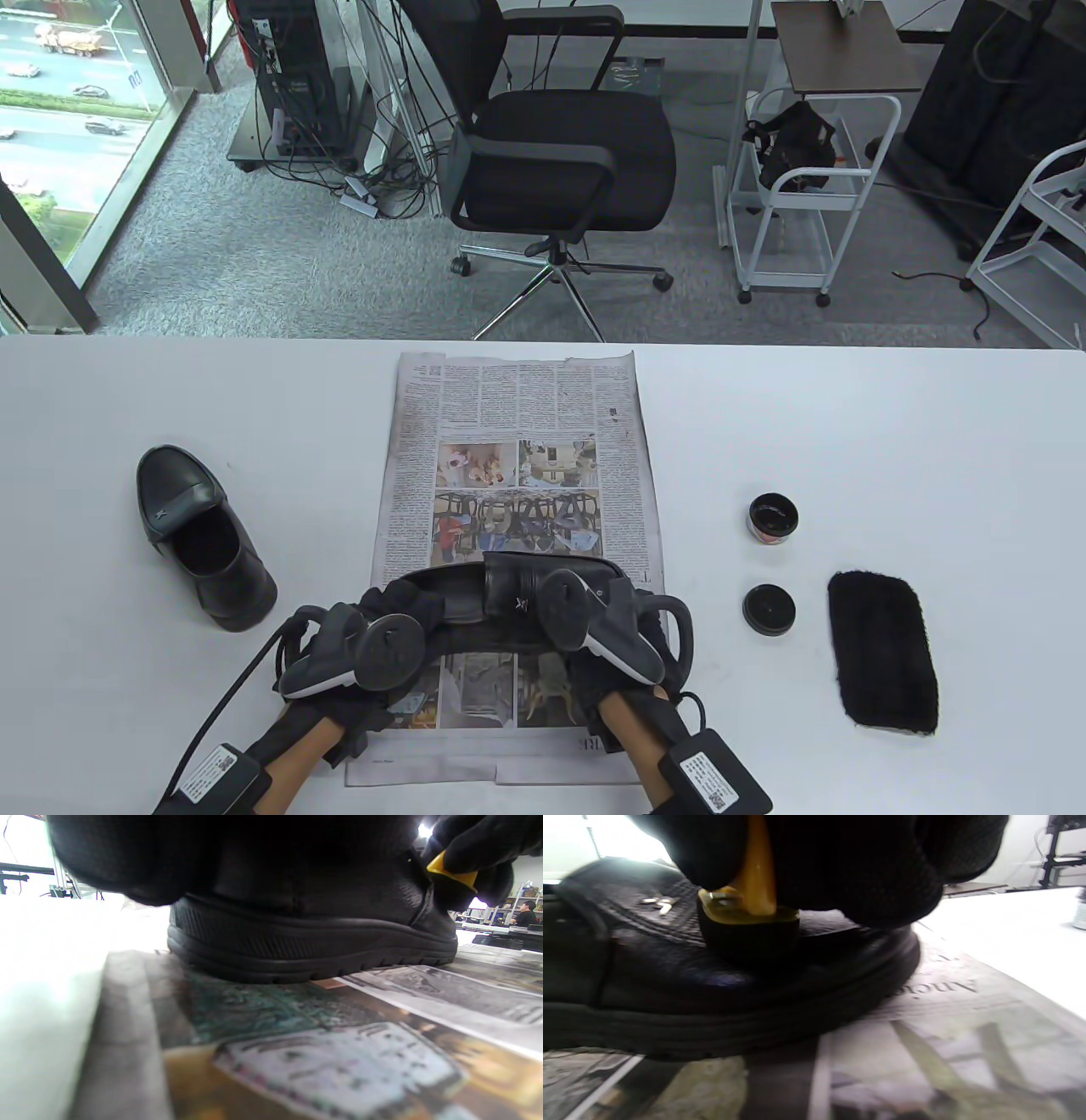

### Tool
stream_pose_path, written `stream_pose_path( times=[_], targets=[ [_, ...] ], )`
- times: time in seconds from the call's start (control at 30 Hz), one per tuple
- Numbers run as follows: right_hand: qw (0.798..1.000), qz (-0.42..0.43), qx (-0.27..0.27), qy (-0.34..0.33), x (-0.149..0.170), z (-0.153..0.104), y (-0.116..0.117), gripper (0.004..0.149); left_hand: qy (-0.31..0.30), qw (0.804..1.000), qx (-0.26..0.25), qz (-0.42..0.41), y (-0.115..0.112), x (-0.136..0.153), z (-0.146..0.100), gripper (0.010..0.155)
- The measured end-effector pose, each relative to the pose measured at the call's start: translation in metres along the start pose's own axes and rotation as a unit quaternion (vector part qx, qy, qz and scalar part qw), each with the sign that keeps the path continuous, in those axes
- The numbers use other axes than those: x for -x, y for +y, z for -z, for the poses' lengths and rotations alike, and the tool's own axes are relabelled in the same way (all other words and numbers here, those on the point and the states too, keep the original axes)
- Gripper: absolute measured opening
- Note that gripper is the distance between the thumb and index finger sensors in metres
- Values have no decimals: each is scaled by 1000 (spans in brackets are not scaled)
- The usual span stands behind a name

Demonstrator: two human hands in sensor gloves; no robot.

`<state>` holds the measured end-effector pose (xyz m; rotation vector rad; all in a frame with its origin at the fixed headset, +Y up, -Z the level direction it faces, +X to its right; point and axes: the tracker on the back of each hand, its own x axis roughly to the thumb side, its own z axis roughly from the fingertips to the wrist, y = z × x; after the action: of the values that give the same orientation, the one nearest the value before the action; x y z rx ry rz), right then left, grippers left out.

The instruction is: Dip and apply built-in sponge shoe polish on shoes

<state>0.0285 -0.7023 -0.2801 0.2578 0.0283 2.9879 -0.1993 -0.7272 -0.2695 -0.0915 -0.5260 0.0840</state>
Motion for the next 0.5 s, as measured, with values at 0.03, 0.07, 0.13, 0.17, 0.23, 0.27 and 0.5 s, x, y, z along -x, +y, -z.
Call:
stream_pose_path(
  times=[0.03,0.07,0.13,0.17,0.23,0.27,0.5],
  targets=[
    [1000,8,7,-7,-4,0,0,45,0,1000,0,0,0,0,0,51],
    [1000,17,15,-14,-8,1,-1,45,0,1000,0,0,0,0,0,51],
    [998,35,35,-27,-14,4,-3,45,0,1000,0,0,0,0,0,51],
    [997,45,46,-32,-17,6,-4,45,0,1000,0,0,0,0,0,51],
    [996,59,61,-32,-21,13,-6,45,0,1000,0,0,0,0,0,51],
    [996,60,65,-29,-22,16,-6,45,0,1000,0,0,0,0,0,51],
    [997,38,73,7,-16,42,-6,47,0,1000,0,0,0,0,0,51]
  ],
)
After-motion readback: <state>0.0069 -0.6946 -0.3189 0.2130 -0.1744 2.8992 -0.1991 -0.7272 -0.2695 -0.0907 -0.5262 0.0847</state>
